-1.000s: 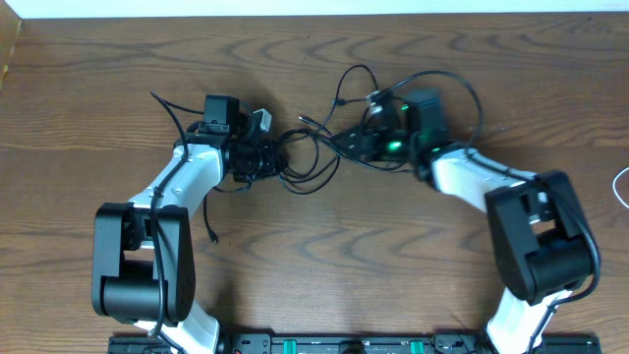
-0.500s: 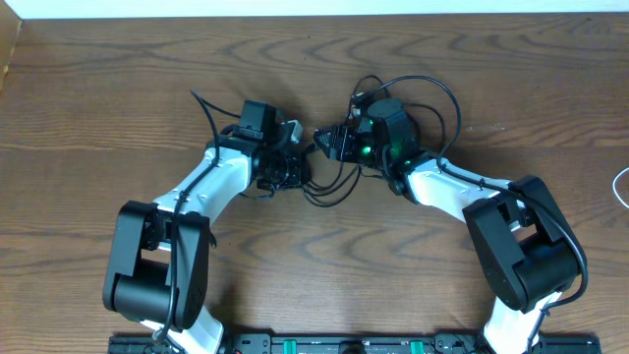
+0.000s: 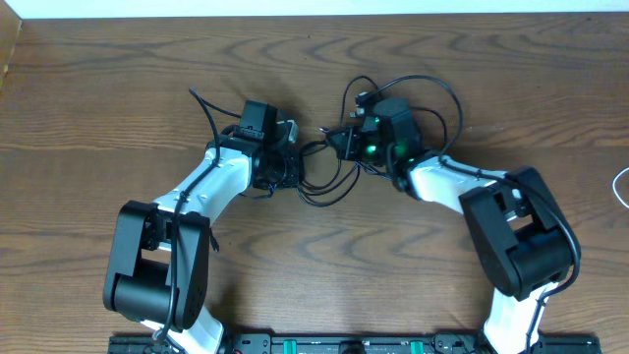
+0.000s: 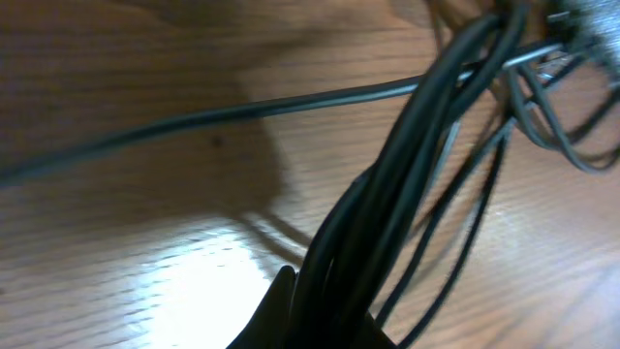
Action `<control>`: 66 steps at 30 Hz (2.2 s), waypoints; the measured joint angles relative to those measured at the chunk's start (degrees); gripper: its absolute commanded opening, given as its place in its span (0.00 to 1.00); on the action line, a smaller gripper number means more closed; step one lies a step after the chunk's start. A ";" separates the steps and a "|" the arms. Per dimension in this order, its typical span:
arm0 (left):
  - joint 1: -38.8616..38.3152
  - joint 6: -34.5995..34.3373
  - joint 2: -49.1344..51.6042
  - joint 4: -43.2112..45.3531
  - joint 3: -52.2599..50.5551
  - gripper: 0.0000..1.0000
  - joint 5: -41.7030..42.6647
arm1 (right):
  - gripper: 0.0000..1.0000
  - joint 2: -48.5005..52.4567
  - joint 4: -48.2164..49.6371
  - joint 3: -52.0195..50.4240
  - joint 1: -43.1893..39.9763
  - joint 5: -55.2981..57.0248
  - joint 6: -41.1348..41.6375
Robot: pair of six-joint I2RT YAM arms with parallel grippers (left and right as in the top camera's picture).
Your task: Untangle cables
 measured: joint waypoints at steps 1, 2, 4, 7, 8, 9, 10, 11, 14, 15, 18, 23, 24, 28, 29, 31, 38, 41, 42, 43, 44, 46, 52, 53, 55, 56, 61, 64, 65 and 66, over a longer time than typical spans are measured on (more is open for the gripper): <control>-0.02 -0.02 0.00 0.00 0.00 0.08 -1.01 | 0.01 -0.04 -1.25 0.04 -1.16 -1.31 -1.20; -0.02 -0.24 0.00 0.02 0.00 0.08 -2.01 | 0.01 -0.28 -2.71 0.04 -2.19 -2.01 -1.95; -0.02 -1.25 0.00 0.02 0.00 0.08 -4.48 | 0.01 -1.33 -6.99 0.00 -5.40 -3.45 -4.28; -0.04 -4.72 0.00 -0.11 0.00 0.08 -9.49 | 0.01 -5.90 -15.08 0.09 -11.23 -4.13 -8.81; -0.07 -6.25 0.00 -0.31 0.00 0.08 -11.17 | 0.01 -7.85 -17.42 -0.04 -12.74 -4.31 -10.01; -0.04 -7.72 0.00 -0.46 0.00 0.08 -12.70 | 0.01 -10.93 -20.15 -0.07 -15.15 -4.52 -11.78; -0.04 -9.38 0.00 -0.42 0.00 0.08 -14.32 | 0.01 -13.55 -22.08 -0.07 -17.05 -4.48 -12.90; -0.04 -10.49 0.00 -0.48 0.00 0.08 -15.10 | 0.01 -16.09 -23.69 -0.07 -18.91 -4.50 -14.01; -0.07 -13.66 0.00 -0.57 0.00 0.08 -17.22 | 0.01 -22.95 -27.54 -0.04 -24.22 -4.02 -16.33; -0.07 -14.25 0.00 -0.61 0.00 0.08 -17.64 | 0.01 -25.44 -28.96 -0.04 -26.23 -3.65 -17.16; -0.07 -15.56 0.00 -0.57 0.00 0.15 -18.47 | 0.01 -30.38 -31.50 -0.04 -30.42 -2.47 -18.60; -0.07 -16.76 0.00 -0.57 0.00 0.17 -18.95 | 0.01 -36.92 -35.43 -0.04 -36.22 0.83 -19.93; -0.07 -16.76 0.00 -0.57 0.00 0.17 -19.08 | 0.01 -37.55 -35.87 -0.04 -36.87 1.46 -20.04; -0.07 -16.76 0.00 0.24 0.00 0.17 -19.12 | 0.01 -39.06 -38.97 -0.04 -38.23 5.51 -20.61; -0.07 -16.76 0.00 0.63 0.00 0.17 -19.12 | 0.01 -39.12 -39.95 -0.04 -38.25 6.45 -20.72; -0.07 -16.79 0.00 1.31 0.00 0.17 -19.12 | 0.01 -39.10 -41.88 -0.04 -38.25 8.74 -20.94; -0.04 -16.15 0.00 2.19 0.00 0.08 -18.40 | 0.20 -39.10 -45.92 -0.04 -38.25 17.00 -21.90; 0.02 -11.23 -0.11 4.63 0.00 0.08 -15.52 | 0.21 -39.10 -47.30 -0.04 -38.27 20.65 -21.84; 0.07 -9.77 -0.42 5.62 0.00 0.08 -14.60 | 0.22 -39.10 -47.54 -0.04 -38.25 21.70 -21.84; 0.07 -8.85 -0.72 6.14 0.00 0.08 -14.05 | 0.24 -39.10 -47.65 -0.04 -38.25 22.29 -21.86; 0.11 -7.67 -1.64 7.17 -0.04 0.08 -13.35 | 0.27 -39.10 -47.69 -0.07 -38.25 22.93 -21.79; 0.17 -6.47 -3.93 8.74 -0.04 0.08 -12.55 | 0.36 -39.10 -47.84 -0.04 -38.23 23.65 -21.77; 0.44 -2.78 -16.46 11.32 -0.04 0.08 -11.30 | 0.54 -39.10 -47.82 -0.04 -37.18 19.43 -22.05; 0.44 -2.14 -18.51 11.32 -0.04 0.08 -11.21 | 0.55 -39.08 -47.74 -0.04 -36.74 17.59 -22.03; 0.44 -1.27 -22.53 11.30 -0.04 0.08 -10.99 | 0.56 -38.99 -47.60 -0.04 -35.74 13.68 -22.32; 0.44 -1.09 -24.15 11.28 -0.04 0.08 -10.75 | 0.58 -38.91 -47.52 -0.04 -35.21 11.67 -23.04; 0.44 -0.17 -28.52 11.26 -0.04 0.08 -8.04 | 0.64 -37.59 -47.52 -0.04 -30.80 0.85 -28.92; 0.44 -0.09 -29.31 11.23 -0.04 0.08 -5.92 | 0.69 -36.09 -47.50 -0.04 -27.23 -2.64 -32.44; 0.44 0.00 -29.33 11.23 -0.04 0.08 -4.63 | 0.70 -34.99 -47.50 -0.04 -25.42 -3.85 -33.68; 0.44 0.04 -29.31 11.19 -0.04 0.08 -3.61 | 0.71 -34.14 -47.30 -0.04 -23.91 -4.26 -34.67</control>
